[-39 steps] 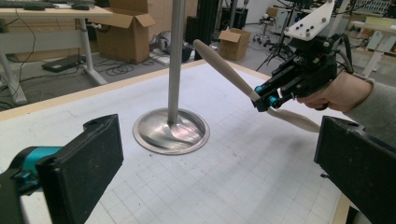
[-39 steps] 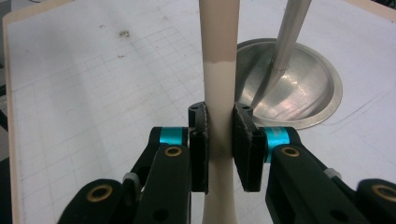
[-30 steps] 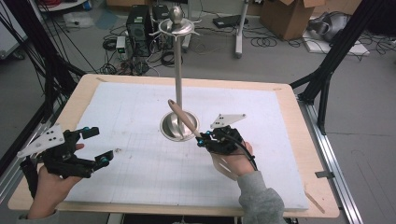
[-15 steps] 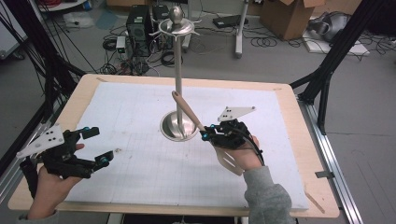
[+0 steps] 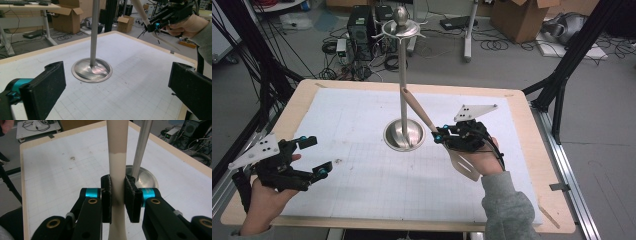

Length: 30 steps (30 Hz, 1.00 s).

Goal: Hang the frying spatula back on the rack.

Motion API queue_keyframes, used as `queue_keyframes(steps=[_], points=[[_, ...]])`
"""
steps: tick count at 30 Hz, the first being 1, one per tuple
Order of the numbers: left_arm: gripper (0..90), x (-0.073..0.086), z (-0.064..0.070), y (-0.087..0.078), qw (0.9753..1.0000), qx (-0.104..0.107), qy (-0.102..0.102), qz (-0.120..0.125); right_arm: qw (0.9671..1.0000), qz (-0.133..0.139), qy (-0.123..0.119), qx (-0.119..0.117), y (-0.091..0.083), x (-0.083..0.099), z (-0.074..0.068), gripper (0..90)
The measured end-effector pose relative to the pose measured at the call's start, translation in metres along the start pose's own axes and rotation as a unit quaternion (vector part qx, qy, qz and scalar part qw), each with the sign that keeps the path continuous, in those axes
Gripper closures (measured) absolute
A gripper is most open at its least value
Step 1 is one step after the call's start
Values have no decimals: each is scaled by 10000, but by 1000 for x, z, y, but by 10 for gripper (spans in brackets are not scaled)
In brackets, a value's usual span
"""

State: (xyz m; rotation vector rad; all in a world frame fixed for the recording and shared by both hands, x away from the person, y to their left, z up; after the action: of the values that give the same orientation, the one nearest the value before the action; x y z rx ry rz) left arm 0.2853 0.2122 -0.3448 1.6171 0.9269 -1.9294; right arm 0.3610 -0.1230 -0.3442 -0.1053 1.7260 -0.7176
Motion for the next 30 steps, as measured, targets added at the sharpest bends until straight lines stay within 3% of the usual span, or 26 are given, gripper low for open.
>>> queue_keyframes(steps=[30], points=[[17, 1, 0, 1, 10000, 10, -12, -14, 9999, 90, -87, 59, -37, -22, 9, 781]])
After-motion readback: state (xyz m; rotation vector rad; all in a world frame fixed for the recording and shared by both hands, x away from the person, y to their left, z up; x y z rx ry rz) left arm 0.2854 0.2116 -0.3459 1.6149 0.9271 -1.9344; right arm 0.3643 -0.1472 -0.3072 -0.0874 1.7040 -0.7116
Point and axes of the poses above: each handheld gripper's, and its own axes: y roughly forward along the jaws, x roughly out of its underside, z roughly to its right, the point moved 8 cm from there along y, roughly forward along the jaws, and after that the axes turned 8 degrees about -x, right-handed, at the moved point
